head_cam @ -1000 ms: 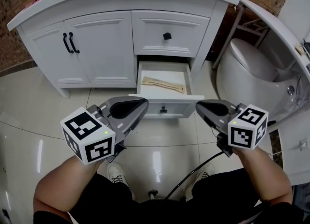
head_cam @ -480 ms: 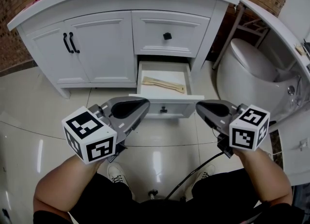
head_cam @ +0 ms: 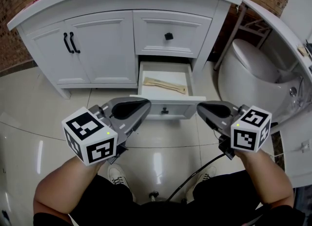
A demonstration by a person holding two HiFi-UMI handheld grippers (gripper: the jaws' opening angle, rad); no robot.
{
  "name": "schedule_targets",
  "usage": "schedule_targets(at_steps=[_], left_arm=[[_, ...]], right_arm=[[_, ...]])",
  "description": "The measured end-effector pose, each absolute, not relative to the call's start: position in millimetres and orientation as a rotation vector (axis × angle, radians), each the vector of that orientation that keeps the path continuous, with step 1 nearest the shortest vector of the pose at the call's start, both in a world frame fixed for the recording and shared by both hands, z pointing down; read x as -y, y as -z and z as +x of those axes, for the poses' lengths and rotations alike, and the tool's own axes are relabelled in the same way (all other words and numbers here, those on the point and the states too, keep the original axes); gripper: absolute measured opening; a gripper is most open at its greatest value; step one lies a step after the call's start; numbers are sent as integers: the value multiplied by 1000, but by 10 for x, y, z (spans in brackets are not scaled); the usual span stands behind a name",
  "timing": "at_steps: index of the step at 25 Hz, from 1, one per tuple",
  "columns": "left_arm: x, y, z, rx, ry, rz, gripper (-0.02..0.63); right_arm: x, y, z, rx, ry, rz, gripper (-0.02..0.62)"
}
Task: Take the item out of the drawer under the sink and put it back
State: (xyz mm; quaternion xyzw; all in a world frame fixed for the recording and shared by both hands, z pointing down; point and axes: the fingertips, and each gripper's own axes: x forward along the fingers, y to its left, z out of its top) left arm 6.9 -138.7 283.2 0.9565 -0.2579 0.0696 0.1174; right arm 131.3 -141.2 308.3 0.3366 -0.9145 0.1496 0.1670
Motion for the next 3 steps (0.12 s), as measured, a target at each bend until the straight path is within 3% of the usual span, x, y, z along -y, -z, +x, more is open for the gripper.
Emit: schedule_targets(at_steps=[3], left_arm=[[1385, -2818, 75, 754, -200, 2801, 6]], right_arm=[[1409, -3082, 1312, 2605, -432, 957, 6]])
